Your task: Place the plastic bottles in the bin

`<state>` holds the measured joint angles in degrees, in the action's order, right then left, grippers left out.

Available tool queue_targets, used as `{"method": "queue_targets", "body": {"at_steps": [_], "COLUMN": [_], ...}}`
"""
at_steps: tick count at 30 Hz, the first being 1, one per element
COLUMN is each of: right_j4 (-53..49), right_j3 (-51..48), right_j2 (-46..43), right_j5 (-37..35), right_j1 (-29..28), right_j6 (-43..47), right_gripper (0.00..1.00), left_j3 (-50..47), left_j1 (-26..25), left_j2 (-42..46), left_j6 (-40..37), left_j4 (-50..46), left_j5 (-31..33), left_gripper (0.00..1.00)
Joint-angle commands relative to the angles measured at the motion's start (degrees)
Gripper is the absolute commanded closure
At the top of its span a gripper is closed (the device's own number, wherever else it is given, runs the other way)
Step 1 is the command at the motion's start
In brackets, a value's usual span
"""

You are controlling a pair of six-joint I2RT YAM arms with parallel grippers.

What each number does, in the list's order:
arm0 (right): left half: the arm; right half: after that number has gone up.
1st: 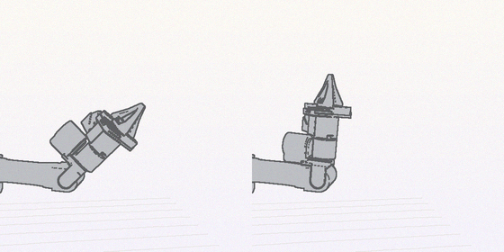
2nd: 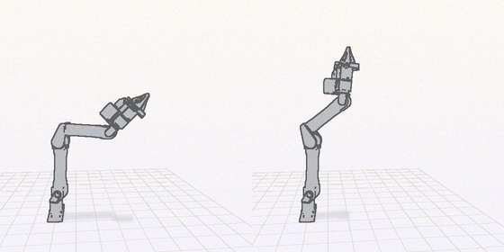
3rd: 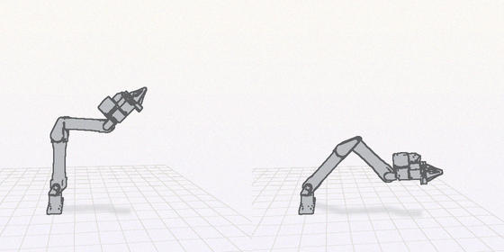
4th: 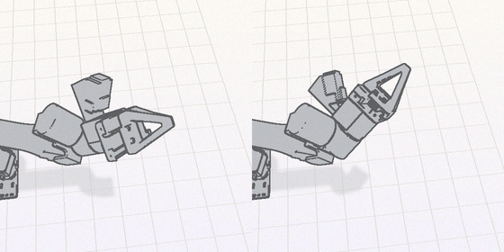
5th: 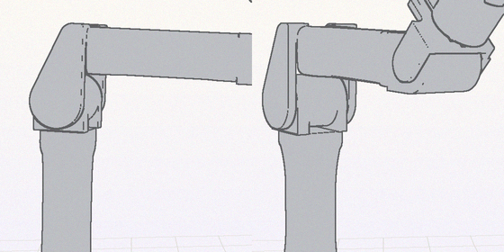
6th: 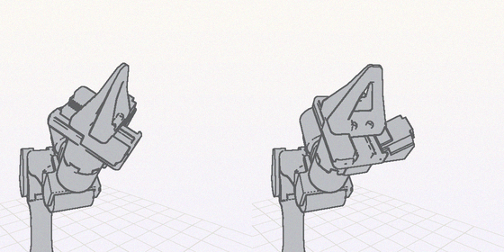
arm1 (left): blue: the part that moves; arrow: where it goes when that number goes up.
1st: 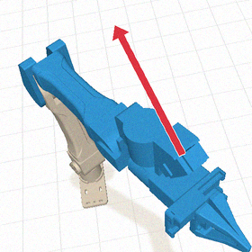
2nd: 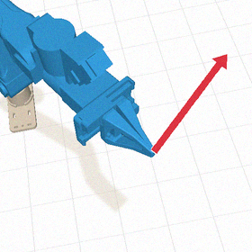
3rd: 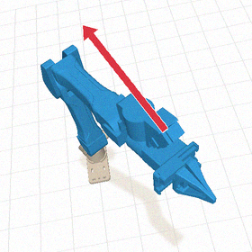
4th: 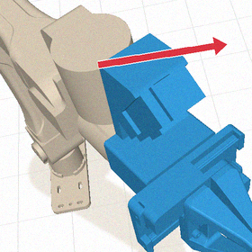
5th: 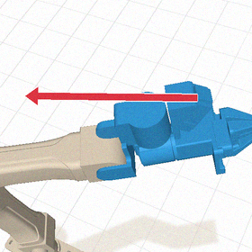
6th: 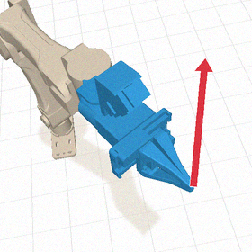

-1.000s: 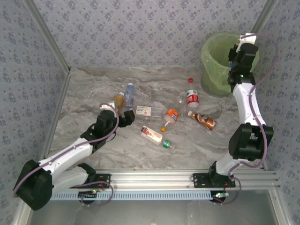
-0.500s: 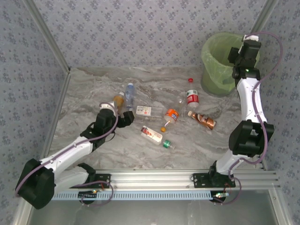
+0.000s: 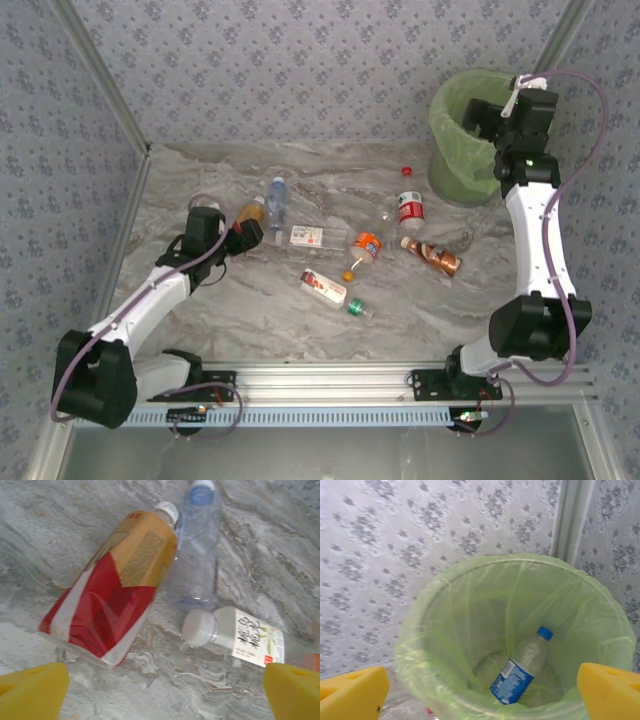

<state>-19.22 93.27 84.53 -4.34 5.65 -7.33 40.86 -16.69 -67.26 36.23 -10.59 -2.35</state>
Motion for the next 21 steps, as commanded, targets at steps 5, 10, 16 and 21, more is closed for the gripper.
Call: {"method": "queue_targets", "body": {"at_steps": [5, 10, 16, 21], "right_j4": [-2.90, -2.73, -5.01, -0.77], "right_j3": [-6.31, -11.57, -15.47, -22.67], "right_j2": [-5.90, -9.30, -11.81, -15.11], "right_j5": [4.06, 5.97, 8.64, 6.90], "right_j1": [-3.65, -7.04, -11.73, -14.69], "right_j6": [-3.72, -4.53, -3.63, -7.39], "right_gripper": [0.01, 0.01, 0.01, 0.01], "left_j3": [6.17, 11.02, 14.41, 16.50], "left_j1": [3.57, 3.95, 3.94, 4.12], "left_j2": [-5.28, -10.02, -13.86, -16.73], "left_j6": [-4.96, -9.11, -16.43, -20.73], "left_j4": [-8.22, -14.33, -16.67, -18.60], "left_j5": [-1.24, 6.34, 4.14, 2.90], "left_gripper": [0.01, 0.01, 0.01, 0.01]}}
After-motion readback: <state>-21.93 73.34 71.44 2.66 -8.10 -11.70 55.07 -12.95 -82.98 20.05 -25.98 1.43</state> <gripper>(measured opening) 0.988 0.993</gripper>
